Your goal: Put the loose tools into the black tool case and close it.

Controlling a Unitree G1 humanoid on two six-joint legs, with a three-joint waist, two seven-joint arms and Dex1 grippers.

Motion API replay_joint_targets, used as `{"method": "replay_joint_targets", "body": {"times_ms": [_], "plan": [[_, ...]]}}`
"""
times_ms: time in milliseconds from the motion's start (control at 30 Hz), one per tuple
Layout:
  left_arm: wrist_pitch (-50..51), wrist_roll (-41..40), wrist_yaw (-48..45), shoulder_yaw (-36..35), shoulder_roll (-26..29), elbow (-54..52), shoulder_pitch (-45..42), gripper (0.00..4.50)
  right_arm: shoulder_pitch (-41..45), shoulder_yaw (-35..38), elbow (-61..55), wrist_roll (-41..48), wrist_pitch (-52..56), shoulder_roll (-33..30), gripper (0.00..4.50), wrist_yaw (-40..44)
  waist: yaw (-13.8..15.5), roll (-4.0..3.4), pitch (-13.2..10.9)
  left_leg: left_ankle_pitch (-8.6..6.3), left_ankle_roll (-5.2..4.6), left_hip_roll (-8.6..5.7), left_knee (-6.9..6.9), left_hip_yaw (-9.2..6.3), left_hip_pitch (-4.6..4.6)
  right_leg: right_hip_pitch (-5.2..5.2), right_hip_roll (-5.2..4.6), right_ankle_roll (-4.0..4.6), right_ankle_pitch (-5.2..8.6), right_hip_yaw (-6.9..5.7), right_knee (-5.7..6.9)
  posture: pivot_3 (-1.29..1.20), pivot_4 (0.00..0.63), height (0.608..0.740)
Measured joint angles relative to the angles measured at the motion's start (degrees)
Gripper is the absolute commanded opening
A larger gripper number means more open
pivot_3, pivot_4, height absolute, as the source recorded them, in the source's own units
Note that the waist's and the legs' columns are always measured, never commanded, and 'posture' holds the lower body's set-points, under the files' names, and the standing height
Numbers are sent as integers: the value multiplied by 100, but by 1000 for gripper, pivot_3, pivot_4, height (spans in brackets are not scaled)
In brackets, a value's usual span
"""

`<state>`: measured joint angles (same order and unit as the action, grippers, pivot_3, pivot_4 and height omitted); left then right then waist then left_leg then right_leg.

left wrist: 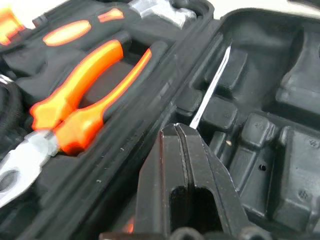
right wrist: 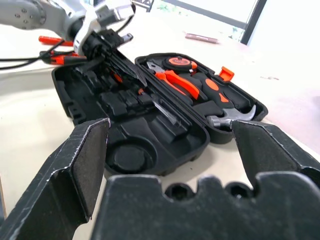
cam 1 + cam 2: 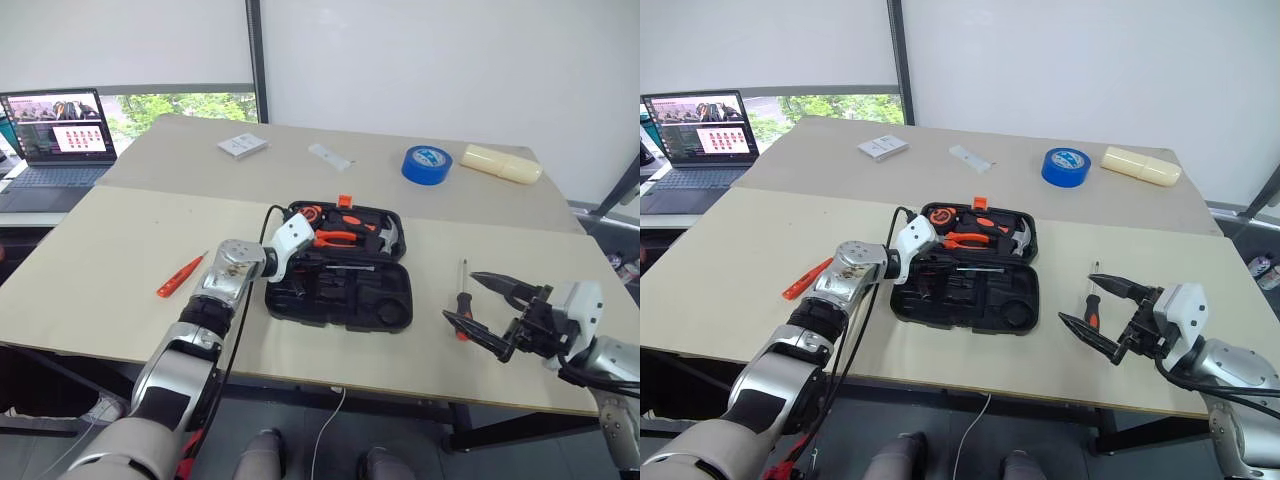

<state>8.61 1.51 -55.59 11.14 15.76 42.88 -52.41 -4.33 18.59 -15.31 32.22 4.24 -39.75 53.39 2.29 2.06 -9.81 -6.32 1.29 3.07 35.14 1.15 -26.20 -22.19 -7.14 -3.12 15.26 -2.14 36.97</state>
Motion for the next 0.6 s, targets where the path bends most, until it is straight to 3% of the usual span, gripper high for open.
{"method": "replay_joint_targets", "body": {"times_ms": [233, 267, 300, 367, 500, 600], "plan": [[-532, -297, -71, -330, 23, 12, 325, 28, -344, 58, -318, -10, 377, 124, 4500, -525, -17, -32, 20, 0, 0, 0, -4, 0, 3, -1, -1, 1, 0, 1, 0, 0, 150, 740], [-649, -413, -141, -413, 18, 43, 400, 534, -389, 90, -341, -3, 407, 141, 4500, -592, -23, -32, 20, 0, 0, 0, -5, 0, 2, -5, -1, 2, -1, 1, 1, 0, 150, 740], [-836, -651, -337, -562, 9, 35, 522, 672, -487, 205, -426, 12, 496, 217, 4500, -751, -25, -31, 19, 0, 0, 1, -6, -1, 0, -7, -1, 4, -2, 1, 1, 0, 150, 740], [-1089, -1178, -846, -919, 86, -203, 713, 1492, -757, 490, -645, 24, 757, 344, 4500, -1208, -20, -31, 19, 0, 0, 1, -8, -1, -2, -8, -1, 39, -21, 1, 2, 0, 150, 740], [-1107, -1917, -1740, -1320, 683, -1141, 1043, 2915, -1383, 902, -991, 55, 1299, 489, 4500, -1823, -31, -40, 24, 0, 0, 1, -14, 0, 0, -8, -1, 48, -23, 2, -2, 0, 150, 740], [-926, -2424, -2372, -1431, 1150, -2255, 1880, 3933, -2143, 1048, -1416, 58, 1839, 611, 4500, -2202, -51, -77, 45, -2, -1, 2, -21, 1, 4, -2, -3, 52, -21, 4, -12, 0, 150, 740]]}}
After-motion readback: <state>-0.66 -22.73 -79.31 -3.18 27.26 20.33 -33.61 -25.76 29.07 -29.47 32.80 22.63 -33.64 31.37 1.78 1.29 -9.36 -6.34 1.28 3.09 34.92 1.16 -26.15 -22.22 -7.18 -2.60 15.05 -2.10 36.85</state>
